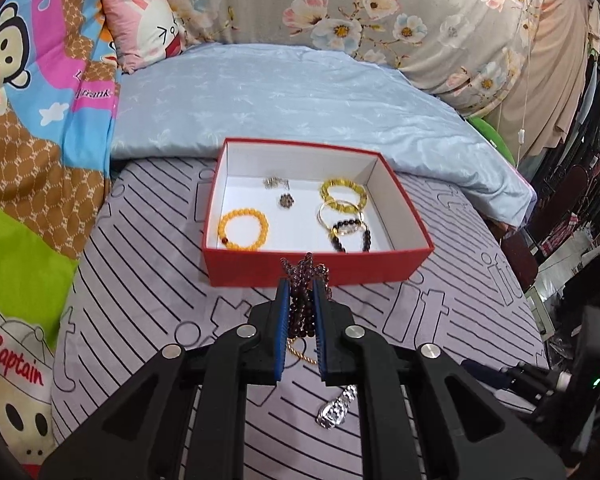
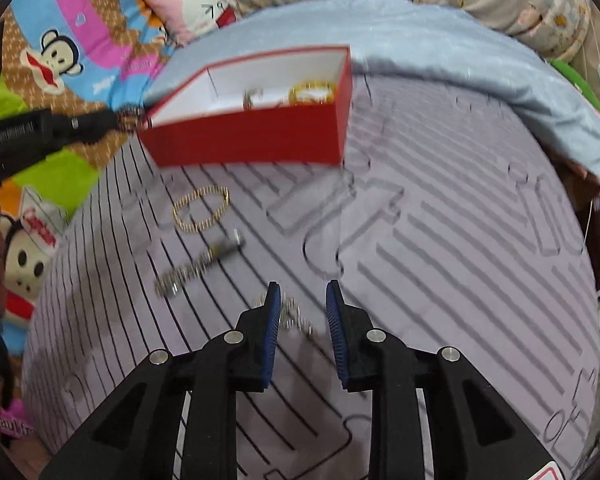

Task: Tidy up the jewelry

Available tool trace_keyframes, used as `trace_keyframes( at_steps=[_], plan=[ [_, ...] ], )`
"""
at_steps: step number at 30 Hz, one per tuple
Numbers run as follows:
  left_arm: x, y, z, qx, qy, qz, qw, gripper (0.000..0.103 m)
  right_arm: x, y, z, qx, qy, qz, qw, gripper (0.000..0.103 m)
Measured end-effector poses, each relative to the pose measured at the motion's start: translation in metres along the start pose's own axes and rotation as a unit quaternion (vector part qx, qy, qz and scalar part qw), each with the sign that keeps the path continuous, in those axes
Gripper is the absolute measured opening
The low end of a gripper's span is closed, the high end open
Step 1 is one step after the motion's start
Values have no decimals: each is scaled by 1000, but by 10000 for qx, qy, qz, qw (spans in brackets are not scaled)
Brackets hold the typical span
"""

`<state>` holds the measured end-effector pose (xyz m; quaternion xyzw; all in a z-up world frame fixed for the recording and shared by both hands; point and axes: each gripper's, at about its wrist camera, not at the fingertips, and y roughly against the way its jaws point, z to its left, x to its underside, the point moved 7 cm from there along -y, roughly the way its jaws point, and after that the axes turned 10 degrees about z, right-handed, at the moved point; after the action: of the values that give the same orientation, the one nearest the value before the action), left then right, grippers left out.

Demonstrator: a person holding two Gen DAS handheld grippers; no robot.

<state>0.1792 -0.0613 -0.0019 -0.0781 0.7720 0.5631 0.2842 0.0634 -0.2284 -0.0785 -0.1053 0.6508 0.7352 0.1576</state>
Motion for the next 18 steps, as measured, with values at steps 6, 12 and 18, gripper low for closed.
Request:
trace_keyframes(
  at_steps=[6, 12, 18],
  plan=[
    [17, -4, -7, 28, -35, 143, 9999, 11, 7, -16, -4, -43, -50, 128, 9999, 25],
    [24, -5, -3, 11, 16, 213, 9998, 11, 9, -21, 1, -65, 90, 200, 9997, 13],
    [26, -6, 0, 5, 71, 252, 9997, 11, 15, -20, 8, -118, 173, 269, 9994, 7]
  ],
)
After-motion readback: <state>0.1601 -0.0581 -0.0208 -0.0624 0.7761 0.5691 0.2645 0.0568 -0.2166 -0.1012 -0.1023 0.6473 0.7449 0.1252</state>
